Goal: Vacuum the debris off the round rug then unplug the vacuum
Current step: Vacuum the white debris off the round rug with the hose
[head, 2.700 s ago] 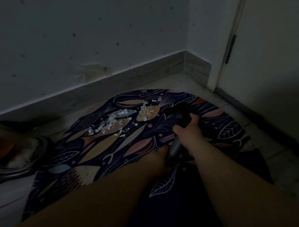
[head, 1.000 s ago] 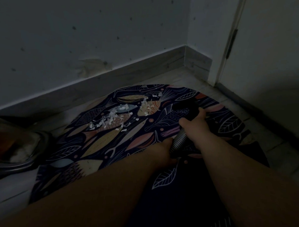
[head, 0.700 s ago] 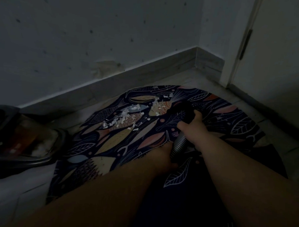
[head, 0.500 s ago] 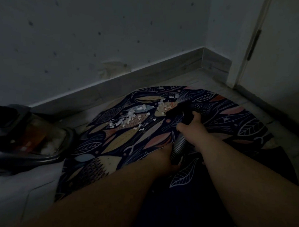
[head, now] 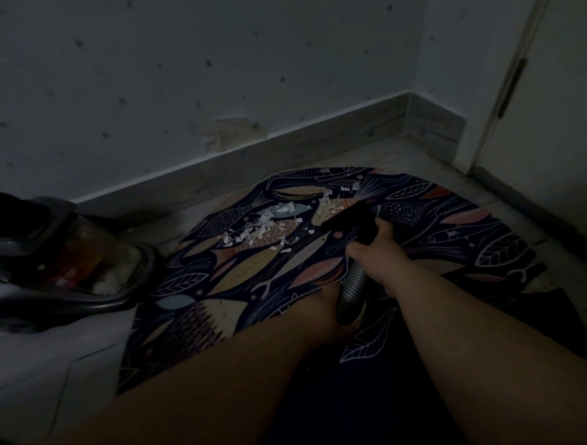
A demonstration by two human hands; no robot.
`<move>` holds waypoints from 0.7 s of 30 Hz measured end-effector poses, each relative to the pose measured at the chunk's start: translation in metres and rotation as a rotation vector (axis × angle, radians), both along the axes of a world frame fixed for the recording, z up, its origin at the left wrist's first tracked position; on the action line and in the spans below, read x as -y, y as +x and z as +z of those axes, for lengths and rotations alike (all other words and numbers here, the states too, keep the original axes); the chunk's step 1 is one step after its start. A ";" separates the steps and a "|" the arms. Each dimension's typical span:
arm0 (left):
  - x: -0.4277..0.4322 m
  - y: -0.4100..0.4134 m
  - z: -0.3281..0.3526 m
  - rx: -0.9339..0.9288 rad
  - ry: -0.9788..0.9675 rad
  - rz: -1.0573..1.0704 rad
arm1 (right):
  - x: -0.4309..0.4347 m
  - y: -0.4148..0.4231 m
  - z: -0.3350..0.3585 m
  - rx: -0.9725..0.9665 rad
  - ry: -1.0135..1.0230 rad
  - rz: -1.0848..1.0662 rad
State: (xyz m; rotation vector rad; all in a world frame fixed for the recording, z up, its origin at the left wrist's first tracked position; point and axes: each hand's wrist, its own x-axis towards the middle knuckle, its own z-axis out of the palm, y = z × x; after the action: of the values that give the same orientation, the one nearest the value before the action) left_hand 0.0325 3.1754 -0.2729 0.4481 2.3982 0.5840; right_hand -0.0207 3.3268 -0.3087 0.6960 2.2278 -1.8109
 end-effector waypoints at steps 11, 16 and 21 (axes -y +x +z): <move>0.016 0.006 0.002 0.016 -0.054 -0.015 | 0.016 0.004 0.004 0.026 0.042 0.073; 0.023 0.013 0.004 0.009 -0.066 -0.006 | 0.025 0.009 0.007 0.024 0.039 0.105; 0.031 0.020 0.004 0.004 -0.076 0.014 | 0.034 0.012 0.009 0.028 0.044 0.131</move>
State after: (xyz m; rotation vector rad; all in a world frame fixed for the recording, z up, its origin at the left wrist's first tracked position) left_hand 0.0529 3.1445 -0.2687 0.3976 2.4118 0.4975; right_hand -0.0082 3.2927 -0.3000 0.5647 2.2444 -1.6857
